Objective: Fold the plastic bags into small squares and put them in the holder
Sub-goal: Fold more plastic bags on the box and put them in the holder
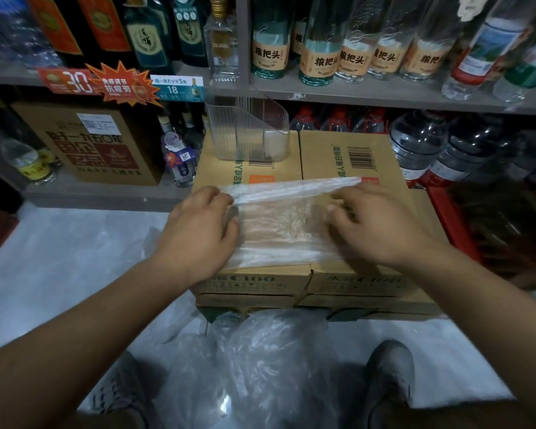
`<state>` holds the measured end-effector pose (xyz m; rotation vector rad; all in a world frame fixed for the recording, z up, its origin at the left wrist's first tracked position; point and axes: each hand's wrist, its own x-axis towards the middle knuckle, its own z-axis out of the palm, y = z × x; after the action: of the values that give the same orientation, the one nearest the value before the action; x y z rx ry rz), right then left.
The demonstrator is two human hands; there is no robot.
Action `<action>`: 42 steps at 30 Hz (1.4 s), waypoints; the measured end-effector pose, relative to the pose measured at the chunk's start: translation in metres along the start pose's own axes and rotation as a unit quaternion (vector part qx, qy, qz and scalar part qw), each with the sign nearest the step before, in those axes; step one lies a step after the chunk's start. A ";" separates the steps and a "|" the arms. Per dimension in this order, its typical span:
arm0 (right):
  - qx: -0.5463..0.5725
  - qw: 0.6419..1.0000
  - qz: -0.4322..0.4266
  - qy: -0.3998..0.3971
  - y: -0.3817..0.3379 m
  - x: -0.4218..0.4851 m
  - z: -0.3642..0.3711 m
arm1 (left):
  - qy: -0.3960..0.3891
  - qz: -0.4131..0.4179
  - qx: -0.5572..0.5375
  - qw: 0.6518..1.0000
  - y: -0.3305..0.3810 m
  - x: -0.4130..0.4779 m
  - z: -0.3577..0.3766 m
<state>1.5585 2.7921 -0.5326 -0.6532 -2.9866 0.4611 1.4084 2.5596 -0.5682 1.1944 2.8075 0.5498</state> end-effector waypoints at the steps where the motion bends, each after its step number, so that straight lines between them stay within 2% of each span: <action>1: 0.008 0.999 -0.022 -0.027 -0.011 0.006 0.008 | -0.022 -0.001 0.021 1.000 -0.001 0.005 0.007; 5: -0.013 0.995 -0.037 -0.096 -0.030 0.033 0.037 | -0.085 0.007 0.061 0.995 -0.008 0.019 0.023; 11: -0.100 0.983 -0.025 -0.153 0.002 0.043 0.055 | -0.130 0.005 0.120 0.984 -0.019 0.020 0.034; 16: -0.139 0.980 -0.009 -0.140 0.030 0.037 0.049 | -0.114 -0.001 0.125 0.986 -0.026 0.018 0.039; 19: -0.111 0.986 0.002 -0.123 0.037 0.036 0.046 | -0.105 -0.014 0.093 0.990 -0.024 0.016 0.038; 21: -0.057 0.995 0.008 -0.082 0.034 0.032 0.035 | -0.092 -0.018 0.046 0.995 -0.022 0.015 0.034; 24: -0.005 1.000 -0.030 0.008 0.012 0.019 0.018 | -0.045 -0.034 -0.074 0.996 -0.021 0.012 0.025; 26: 0.008 0.998 -0.063 -0.004 -0.009 0.006 0.020 | -0.011 -0.031 -0.114 0.993 -0.023 0.010 0.020; 29: -0.025 0.992 -0.105 -0.071 -0.028 -0.011 0.041 | 0.005 0.000 -0.094 0.996 -0.025 0.004 0.016; 33: -0.067 0.986 -0.090 -0.126 -0.023 -0.014 0.061 | -0.014 0.043 -0.018 0.999 -0.034 -0.003 0.017; 39: -0.098 0.983 -0.082 -0.130 0.003 -0.015 0.057 | -0.046 0.076 0.034 0.995 -0.046 -0.015 0.022; 42: -0.059 0.992 -0.080 -0.081 0.009 -0.017 0.050 | -0.057 0.069 0.008 0.996 -0.044 -0.019 0.024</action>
<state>1.5719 2.7786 -0.5830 -0.3943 -3.2060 0.3459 1.3954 2.5259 -0.6075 1.3854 2.6543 0.4510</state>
